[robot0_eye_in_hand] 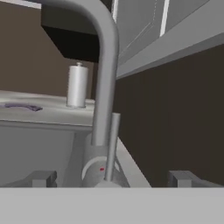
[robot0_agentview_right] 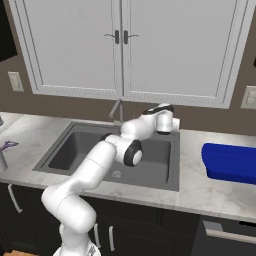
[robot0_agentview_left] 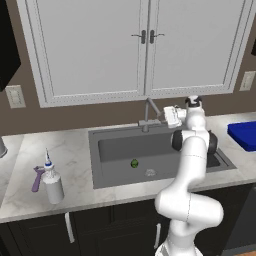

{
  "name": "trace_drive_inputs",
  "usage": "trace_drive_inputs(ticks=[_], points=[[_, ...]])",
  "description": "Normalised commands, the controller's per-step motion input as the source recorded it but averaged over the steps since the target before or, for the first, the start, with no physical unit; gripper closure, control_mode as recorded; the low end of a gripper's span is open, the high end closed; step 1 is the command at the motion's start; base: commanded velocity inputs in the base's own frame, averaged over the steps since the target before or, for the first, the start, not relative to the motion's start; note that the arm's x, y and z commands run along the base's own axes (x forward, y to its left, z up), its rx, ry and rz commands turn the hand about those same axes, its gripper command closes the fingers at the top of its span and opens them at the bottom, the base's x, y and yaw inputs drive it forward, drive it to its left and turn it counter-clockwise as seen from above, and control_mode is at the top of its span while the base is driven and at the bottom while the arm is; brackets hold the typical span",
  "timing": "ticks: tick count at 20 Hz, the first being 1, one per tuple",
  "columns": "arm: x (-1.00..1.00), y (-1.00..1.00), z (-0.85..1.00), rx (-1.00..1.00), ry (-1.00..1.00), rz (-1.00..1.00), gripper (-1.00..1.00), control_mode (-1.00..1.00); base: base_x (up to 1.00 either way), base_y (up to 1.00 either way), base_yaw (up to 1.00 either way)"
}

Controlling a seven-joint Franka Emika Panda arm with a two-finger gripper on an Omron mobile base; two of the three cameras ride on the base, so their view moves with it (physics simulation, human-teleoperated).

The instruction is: Pick up all produce items and place them in the sink. Turn on the sink faucet to wash them. Then turn the sink off and put them in the tray.

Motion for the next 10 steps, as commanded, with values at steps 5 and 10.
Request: trace_drive_inputs(ticks=[5,10], points=[[0.00,0.20,0.00,0.00,0.00,0.06,-1.00,-1.00,0.00,0.00,0.00],[0.00,0.16,0.00,0.00,0.00,0.05,-1.00,-1.00,0.00,0.00,0.00]])
